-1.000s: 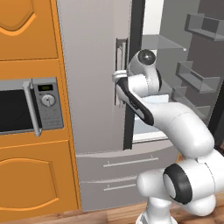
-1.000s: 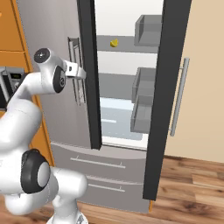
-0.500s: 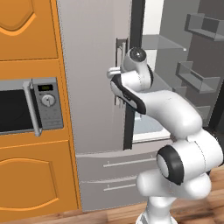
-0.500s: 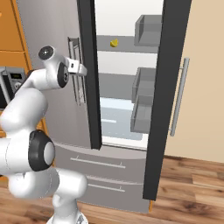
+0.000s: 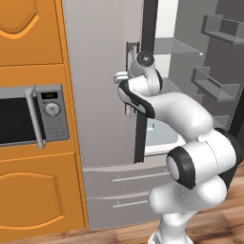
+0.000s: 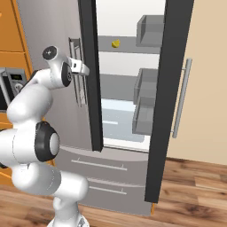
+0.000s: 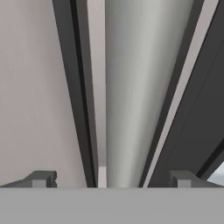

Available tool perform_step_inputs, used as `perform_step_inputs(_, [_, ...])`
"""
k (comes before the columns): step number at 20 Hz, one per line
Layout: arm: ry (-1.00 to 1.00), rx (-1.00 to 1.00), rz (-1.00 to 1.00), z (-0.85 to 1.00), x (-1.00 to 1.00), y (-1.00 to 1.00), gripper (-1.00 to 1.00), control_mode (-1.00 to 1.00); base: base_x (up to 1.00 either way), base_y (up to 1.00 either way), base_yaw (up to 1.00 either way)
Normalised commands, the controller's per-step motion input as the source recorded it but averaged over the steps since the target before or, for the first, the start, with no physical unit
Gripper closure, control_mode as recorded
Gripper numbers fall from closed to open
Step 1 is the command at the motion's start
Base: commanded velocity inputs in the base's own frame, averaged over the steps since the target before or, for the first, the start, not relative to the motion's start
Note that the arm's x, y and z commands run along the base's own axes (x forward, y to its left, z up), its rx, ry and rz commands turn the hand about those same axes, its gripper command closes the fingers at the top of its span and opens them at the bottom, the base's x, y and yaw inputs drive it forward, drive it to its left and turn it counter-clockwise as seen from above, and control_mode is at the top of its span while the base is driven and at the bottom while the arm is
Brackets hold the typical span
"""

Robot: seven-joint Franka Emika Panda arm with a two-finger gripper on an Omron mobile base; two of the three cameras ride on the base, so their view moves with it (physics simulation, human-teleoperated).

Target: There is a bowl on the dining counter. Grab a lemon wedge from the fridge and place it in the bowl. Then get the liquor bottle and glass cup from the cabinet and place them next to the bowl.

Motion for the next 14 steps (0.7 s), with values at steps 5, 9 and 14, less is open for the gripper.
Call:
perform_step_inputs(5, [0.00,0.00,0.00,-0.16,0.34,0.00,-1.00,-1.00,0.00,0.00,0.00])
perform_step_inputs(9, [0.00,0.00,0.00,-0.21,0.36,0.00,1.00,-1.00,0.00,0.00,0.00])
perform_step_inputs(14, [0.02,0.00,-0.01,-0.02,0.02,0.00,1.00,-1.00,0.00,0.00,0.00])
